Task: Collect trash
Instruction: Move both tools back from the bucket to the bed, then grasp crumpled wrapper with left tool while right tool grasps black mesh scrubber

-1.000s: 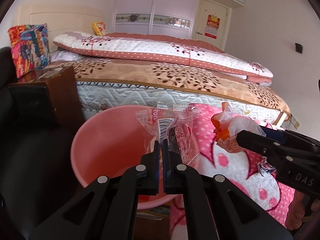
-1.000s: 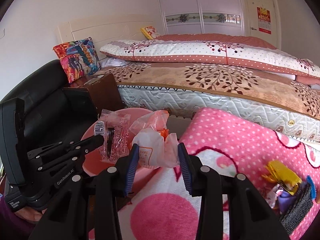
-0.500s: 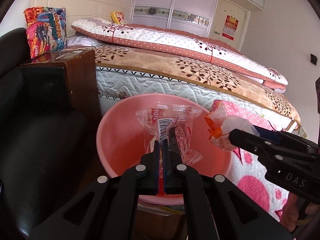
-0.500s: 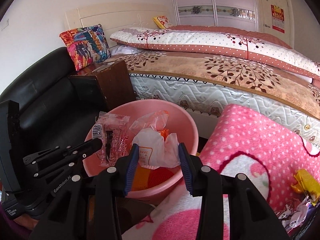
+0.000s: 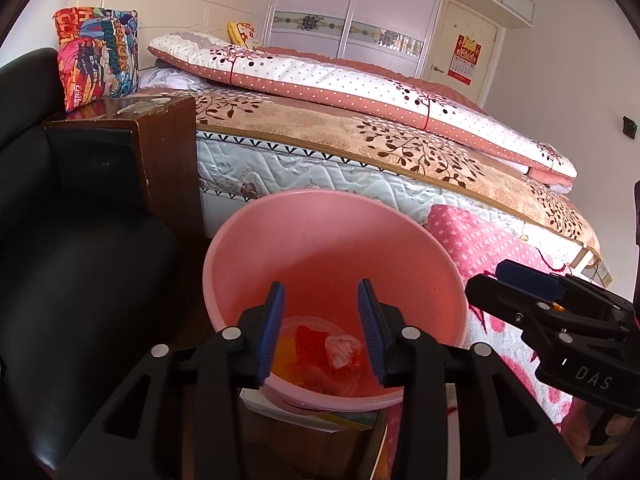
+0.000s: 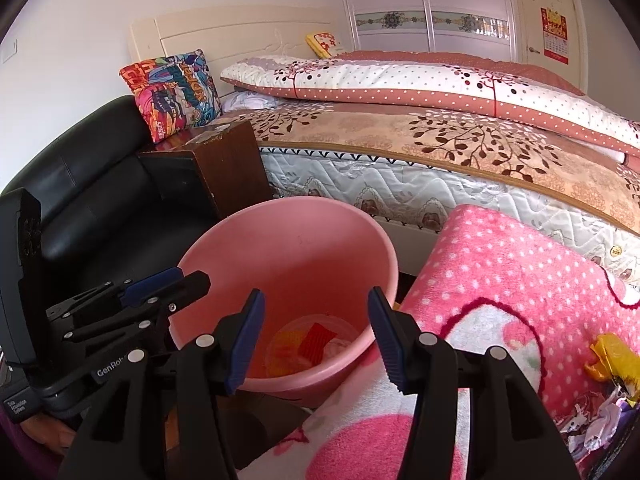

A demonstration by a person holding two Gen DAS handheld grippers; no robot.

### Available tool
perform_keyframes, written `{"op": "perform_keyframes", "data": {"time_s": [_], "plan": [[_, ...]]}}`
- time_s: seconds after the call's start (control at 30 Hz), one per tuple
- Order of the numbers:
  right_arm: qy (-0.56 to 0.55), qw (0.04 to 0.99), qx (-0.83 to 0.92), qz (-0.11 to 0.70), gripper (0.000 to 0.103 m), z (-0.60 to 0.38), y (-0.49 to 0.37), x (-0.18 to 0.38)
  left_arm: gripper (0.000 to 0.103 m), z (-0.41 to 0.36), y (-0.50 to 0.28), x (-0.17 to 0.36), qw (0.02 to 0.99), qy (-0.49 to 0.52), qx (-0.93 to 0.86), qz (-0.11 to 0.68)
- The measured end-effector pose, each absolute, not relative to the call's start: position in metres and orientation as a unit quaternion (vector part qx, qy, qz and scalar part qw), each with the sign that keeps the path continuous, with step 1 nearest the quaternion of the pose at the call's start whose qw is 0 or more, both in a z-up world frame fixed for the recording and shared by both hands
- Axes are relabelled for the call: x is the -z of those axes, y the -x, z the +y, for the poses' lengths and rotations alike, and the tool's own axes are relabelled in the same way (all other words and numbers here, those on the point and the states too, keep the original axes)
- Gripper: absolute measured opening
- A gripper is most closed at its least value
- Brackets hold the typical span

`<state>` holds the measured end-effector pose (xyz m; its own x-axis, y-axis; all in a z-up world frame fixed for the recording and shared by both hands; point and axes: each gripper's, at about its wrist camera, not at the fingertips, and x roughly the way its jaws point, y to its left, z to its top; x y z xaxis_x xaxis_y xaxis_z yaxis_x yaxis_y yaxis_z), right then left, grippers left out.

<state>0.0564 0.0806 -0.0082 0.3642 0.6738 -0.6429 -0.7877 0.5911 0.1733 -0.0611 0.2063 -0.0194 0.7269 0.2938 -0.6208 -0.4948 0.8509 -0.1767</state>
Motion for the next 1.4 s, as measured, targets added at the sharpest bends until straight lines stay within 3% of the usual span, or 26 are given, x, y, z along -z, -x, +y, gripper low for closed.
{"op": "perform_keyframes", "data": {"time_s": [0.5, 1.4], "plan": [[0.067, 0.848, -0.404, 0.336, 0.053, 0.015, -0.04, 0.001, 0.038, 0.166, 0.052, 0.006, 0.932, 0.143, -0.159, 0.293], [-0.024, 0.914, -0.193, 0.355, 0.053, -0.193, -0.058, 0.026, 0.038, 0.042, -0.002, 0.003, 0.947, 0.068, 0.02, 0.313]]}}
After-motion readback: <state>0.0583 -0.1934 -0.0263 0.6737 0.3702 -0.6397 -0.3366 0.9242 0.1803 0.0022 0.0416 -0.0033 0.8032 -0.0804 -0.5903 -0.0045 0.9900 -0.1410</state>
